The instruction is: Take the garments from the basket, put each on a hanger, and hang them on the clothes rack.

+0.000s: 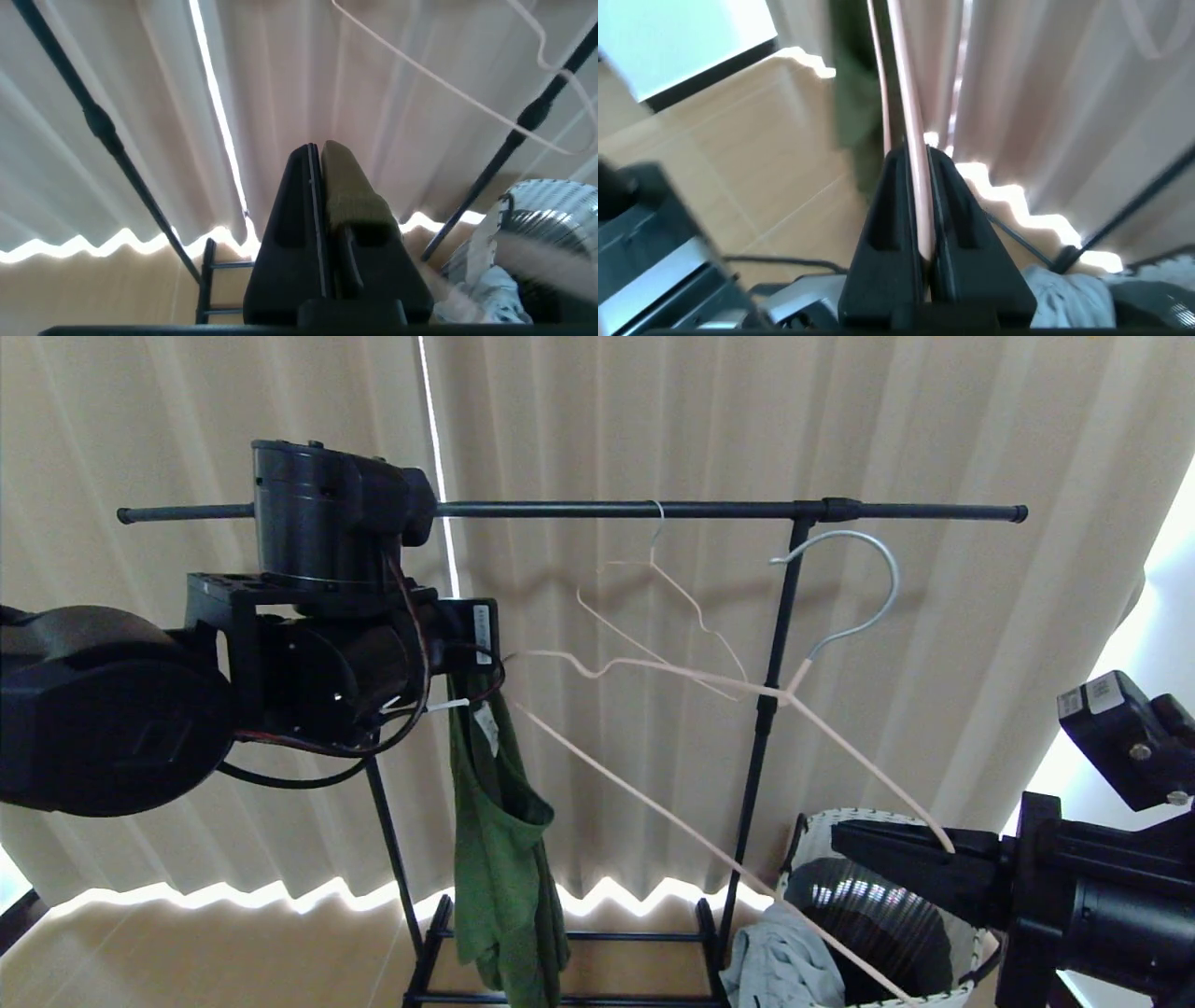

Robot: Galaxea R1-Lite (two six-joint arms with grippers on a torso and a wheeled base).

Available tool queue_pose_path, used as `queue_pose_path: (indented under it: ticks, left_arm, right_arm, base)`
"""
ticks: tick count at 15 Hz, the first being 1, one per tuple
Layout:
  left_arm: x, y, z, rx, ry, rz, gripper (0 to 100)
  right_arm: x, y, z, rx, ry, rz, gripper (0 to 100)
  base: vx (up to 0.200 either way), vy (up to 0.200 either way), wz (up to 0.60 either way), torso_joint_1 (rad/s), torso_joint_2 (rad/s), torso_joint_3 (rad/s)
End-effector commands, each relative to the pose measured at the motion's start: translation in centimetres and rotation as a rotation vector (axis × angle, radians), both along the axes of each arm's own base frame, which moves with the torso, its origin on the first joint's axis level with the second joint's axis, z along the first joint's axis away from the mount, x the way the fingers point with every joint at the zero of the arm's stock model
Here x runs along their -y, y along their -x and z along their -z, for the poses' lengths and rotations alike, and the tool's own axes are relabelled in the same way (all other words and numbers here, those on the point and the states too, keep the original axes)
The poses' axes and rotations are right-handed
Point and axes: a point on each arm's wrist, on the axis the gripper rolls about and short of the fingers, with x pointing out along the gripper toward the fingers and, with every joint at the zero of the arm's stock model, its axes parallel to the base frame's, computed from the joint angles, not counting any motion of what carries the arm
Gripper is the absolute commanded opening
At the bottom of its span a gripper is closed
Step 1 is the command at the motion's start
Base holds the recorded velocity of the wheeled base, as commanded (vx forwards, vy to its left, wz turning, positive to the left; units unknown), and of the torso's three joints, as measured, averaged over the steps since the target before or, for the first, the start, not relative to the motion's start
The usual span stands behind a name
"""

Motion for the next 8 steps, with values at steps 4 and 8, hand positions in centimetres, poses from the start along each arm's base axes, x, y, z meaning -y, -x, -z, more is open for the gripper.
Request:
queue_pose_path:
  ticks: [4, 8]
  left_arm:
    - [1.3, 0.1, 0.6, -0.008, -0.016, 0.005, 0]
    - [1.1, 0.8, 0.0, 0.009, -0.016, -0.010, 0]
  right_arm:
    - [-0.6, 0.3, 0.4, -0.017, 0.006, -0.056, 0]
    - [-0.9, -0.5, 0.8, -0.042, 0.017, -0.037, 0]
  base:
    - [0.000, 0.000, 0.00, 0.000, 0.00, 0.000]
    - [0.000, 0.000, 0.00, 0.000, 0.00, 0.000]
